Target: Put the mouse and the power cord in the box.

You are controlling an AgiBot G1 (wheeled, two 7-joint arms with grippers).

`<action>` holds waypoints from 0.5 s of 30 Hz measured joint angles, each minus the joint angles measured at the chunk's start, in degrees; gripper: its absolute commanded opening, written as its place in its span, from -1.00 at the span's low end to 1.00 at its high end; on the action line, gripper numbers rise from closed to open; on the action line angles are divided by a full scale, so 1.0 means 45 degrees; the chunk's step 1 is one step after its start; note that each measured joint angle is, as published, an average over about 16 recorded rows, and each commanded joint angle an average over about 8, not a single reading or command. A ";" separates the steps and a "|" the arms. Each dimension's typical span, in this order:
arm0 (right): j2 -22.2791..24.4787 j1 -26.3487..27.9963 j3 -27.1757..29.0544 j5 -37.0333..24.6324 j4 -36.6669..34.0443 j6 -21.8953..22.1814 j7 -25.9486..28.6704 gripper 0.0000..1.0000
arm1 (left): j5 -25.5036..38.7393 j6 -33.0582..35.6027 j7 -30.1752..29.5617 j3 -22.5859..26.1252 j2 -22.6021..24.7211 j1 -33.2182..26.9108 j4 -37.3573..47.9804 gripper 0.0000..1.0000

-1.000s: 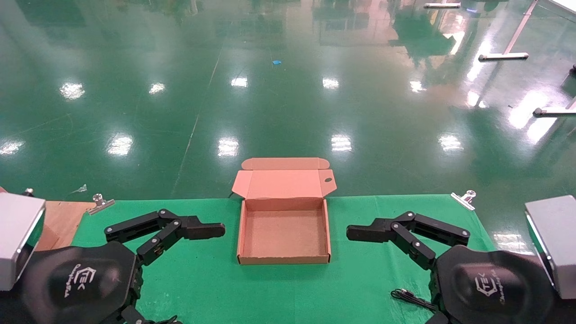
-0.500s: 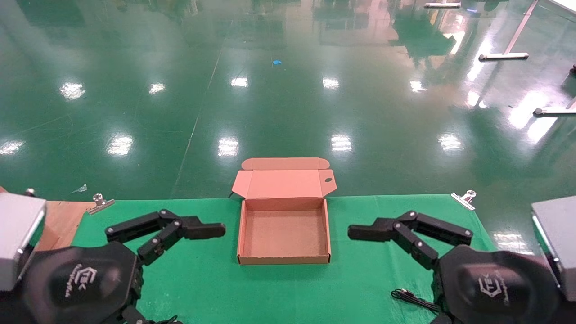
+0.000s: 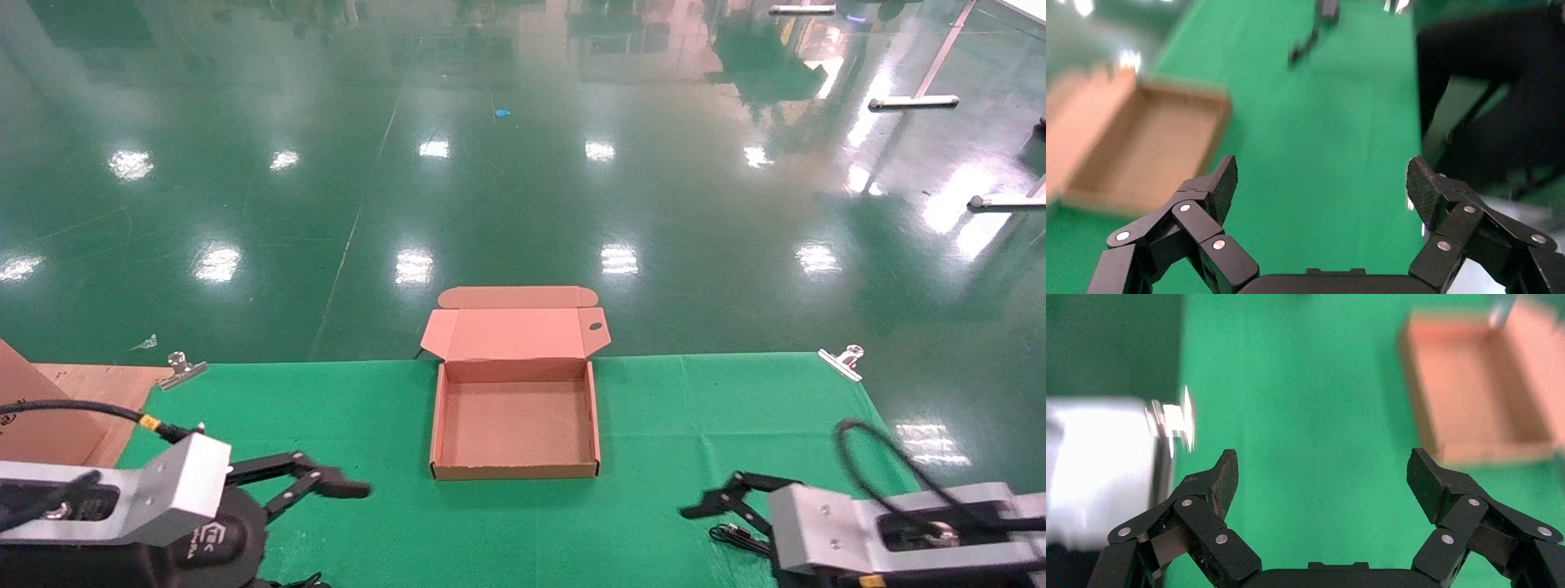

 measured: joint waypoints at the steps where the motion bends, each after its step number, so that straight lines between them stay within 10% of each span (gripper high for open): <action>1: -0.0198 0.0242 -0.0249 -0.0546 -0.0323 0.0029 -0.0185 1.00 | 0.0410 -0.0008 0.0163 0.0193 0.0083 -0.0160 0.0298 1.00; 15: -0.3171 0.2443 -0.2438 -0.5259 -0.5768 0.1946 -0.3574 1.00 | 0.4887 -0.1082 0.3231 0.2289 0.1920 -0.1784 0.4847 1.00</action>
